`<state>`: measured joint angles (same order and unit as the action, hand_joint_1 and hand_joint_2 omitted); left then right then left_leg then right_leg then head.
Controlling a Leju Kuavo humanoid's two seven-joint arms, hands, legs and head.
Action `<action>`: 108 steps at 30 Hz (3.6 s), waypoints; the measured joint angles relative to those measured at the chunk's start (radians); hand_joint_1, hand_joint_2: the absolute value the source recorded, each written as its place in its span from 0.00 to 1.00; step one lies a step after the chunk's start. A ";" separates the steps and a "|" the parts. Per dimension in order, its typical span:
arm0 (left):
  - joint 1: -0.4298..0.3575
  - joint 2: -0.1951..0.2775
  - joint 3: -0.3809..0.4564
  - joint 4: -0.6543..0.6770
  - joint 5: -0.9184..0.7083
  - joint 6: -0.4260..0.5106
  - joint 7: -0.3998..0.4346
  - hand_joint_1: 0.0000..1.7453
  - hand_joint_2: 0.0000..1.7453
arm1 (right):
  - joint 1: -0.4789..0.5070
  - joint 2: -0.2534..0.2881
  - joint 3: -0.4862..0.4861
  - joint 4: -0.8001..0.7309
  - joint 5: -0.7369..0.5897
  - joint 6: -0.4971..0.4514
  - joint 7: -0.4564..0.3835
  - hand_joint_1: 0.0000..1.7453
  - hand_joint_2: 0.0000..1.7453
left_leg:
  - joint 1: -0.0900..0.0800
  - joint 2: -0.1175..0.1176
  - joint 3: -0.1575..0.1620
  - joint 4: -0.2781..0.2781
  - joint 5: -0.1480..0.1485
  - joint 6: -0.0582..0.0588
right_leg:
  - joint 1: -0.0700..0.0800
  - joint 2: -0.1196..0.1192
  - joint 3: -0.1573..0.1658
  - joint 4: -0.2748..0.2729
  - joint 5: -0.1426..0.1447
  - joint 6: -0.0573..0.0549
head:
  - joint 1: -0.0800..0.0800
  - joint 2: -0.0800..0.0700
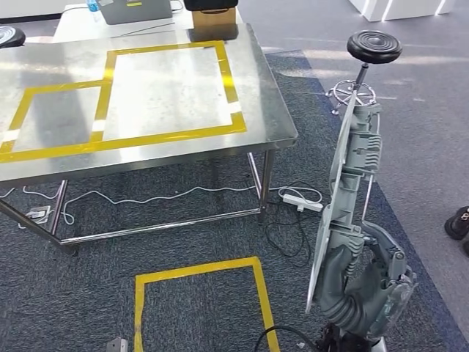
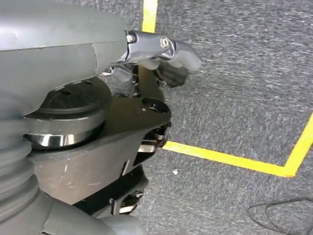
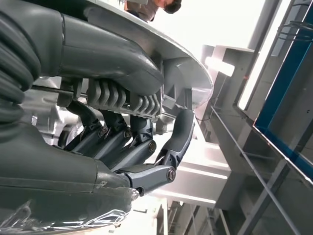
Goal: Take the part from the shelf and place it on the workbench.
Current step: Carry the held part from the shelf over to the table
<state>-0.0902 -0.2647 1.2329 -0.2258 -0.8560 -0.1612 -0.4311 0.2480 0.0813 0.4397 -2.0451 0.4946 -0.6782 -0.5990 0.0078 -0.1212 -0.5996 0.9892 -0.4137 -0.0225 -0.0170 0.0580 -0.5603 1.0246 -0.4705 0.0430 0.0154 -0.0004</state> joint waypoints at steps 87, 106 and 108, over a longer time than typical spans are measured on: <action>-0.001 -0.003 -0.001 0.000 0.019 -0.007 -0.047 0.00 1.00 | 0.011 0.095 -0.094 -0.017 -0.042 0.006 0.046 1.00 1.00 | -0.005 0.107 0.028 0.000 -0.028 0.029 | 0.008 -0.053 -0.086 0.139 -0.027 0.017 | 0.010 0.000; -0.002 0.002 -0.003 0.000 0.008 -0.031 -0.115 0.00 1.00 | -0.002 0.038 -0.022 -0.013 0.015 -0.001 0.051 1.00 1.00 | -0.009 0.109 0.019 0.008 -0.028 0.001 | 0.014 -0.048 -0.020 0.002 0.015 -0.015 | -0.004 0.000; 0.000 0.002 -0.003 0.000 0.009 -0.032 -0.115 0.00 1.00 | -0.002 0.037 -0.018 -0.013 0.015 -0.001 0.051 1.00 1.00 | -0.008 0.108 0.019 0.003 -0.026 0.013 | 0.011 -0.048 -0.021 -0.001 0.015 -0.004 | -0.004 0.000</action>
<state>-0.0907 -0.2631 1.2299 -0.2258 -0.8474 -0.1930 -0.5463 0.2463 0.1180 0.4213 -2.0579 0.5100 -0.6790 -0.5478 -0.0003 -0.0131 -0.5803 0.9923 -0.4396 -0.0096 -0.0056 0.0098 -0.5813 1.0236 -0.4554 0.0394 0.0117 -0.0004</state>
